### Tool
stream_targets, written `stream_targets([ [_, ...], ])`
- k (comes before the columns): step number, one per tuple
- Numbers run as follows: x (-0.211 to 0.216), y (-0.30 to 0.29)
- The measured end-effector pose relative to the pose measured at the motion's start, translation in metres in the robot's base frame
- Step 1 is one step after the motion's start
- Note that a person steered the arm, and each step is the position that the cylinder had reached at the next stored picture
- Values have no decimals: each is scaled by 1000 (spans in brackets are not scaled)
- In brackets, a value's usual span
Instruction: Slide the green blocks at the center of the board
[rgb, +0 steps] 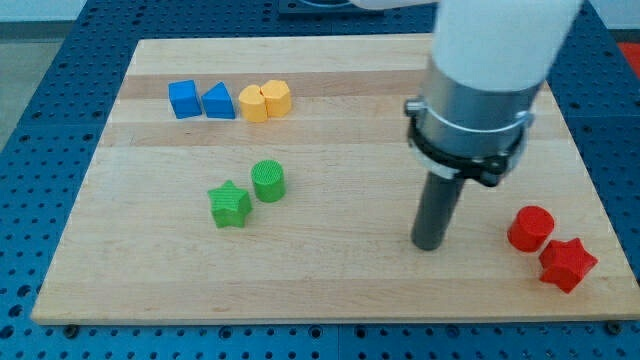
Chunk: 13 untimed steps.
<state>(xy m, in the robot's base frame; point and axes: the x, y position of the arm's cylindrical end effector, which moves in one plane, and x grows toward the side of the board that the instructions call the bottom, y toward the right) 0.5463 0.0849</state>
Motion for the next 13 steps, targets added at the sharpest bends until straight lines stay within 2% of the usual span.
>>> stream_targets([
  [5,0,-140],
  [7,0,-179],
  [9,0,-245],
  [10,-40,-248],
  [11,-57,-228],
  [13,-60,-162],
])
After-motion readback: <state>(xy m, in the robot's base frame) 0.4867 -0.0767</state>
